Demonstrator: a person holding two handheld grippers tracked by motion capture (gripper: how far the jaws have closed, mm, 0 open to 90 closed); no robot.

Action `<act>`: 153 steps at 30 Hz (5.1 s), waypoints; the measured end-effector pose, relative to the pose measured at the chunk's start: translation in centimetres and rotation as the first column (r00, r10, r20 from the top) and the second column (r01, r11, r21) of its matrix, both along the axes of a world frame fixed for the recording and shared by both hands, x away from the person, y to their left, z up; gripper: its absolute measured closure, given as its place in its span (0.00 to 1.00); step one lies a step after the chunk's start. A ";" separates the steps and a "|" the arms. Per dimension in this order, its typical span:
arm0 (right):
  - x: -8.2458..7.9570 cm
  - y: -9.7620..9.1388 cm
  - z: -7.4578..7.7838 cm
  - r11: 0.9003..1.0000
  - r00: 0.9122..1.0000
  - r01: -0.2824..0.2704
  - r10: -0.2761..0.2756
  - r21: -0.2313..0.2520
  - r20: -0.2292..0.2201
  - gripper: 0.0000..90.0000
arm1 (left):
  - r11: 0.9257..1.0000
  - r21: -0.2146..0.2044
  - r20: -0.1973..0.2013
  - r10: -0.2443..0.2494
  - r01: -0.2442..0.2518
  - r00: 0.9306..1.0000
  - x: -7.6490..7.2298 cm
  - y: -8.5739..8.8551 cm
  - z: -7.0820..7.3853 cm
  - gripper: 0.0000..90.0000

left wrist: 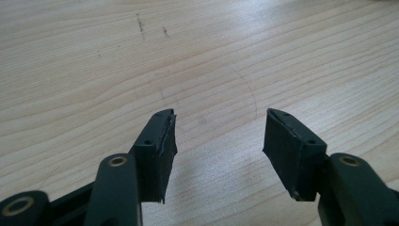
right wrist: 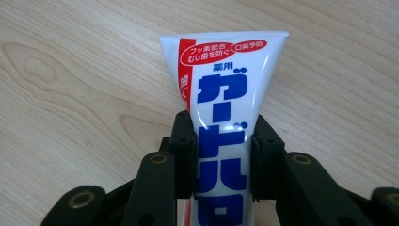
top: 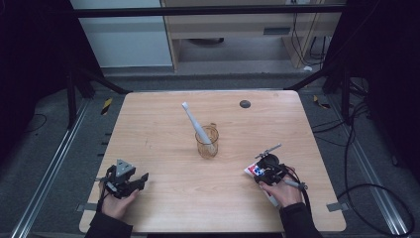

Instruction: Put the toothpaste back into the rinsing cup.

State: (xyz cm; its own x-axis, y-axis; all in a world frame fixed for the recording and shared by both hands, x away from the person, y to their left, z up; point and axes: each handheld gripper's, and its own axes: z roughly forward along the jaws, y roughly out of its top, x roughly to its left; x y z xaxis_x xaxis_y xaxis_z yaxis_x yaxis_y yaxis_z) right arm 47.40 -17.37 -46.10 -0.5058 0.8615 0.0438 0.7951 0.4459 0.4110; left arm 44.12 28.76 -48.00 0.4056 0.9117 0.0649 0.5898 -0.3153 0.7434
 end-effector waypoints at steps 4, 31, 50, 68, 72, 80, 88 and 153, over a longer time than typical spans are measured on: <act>-0.2 -0.3 0.7 0.999 0.999 0.001 -0.002 0.041 0.034 0.77 | 1.000 -0.001 0.000 -0.001 0.001 1.000 0.0 0.0 0.0 0.48; 0.3 -0.6 7.3 0.941 0.912 -0.008 -0.132 0.339 0.387 0.77 | 1.000 0.001 -0.001 0.014 -0.014 1.000 0.1 0.1 -0.1 0.48; 2.8 1.7 9.4 0.870 0.799 -0.018 -0.283 0.492 0.530 0.77 | 1.000 -0.005 0.006 0.014 -0.014 1.000 0.1 0.1 0.1 0.48; 5.2 4.7 10.6 0.830 0.715 -0.059 -0.352 0.554 0.604 0.77 | 1.000 -0.012 0.011 0.019 -0.019 1.000 0.0 0.2 0.1 0.48; 5.7 5.4 10.7 0.829 0.702 -0.066 -0.357 0.556 0.616 0.77 | 1.000 -0.012 0.011 0.019 -0.019 1.000 0.1 0.2 0.1 0.48; 6.7 6.8 10.5 0.811 0.698 -0.072 -0.374 0.580 0.611 0.77 | 1.000 -0.013 0.012 0.020 -0.019 1.000 0.1 0.2 0.1 0.48; 7.7 8.3 9.9 0.802 0.713 -0.084 -0.366 0.592 0.598 0.77 | 1.000 -0.014 0.012 0.019 -0.019 1.000 0.1 0.3 0.1 0.48; 7.9 12.7 3.8 0.857 0.713 -0.147 -0.255 0.494 0.653 0.76 | 1.000 -0.011 0.012 0.017 -0.017 1.000 0.1 0.2 0.1 0.48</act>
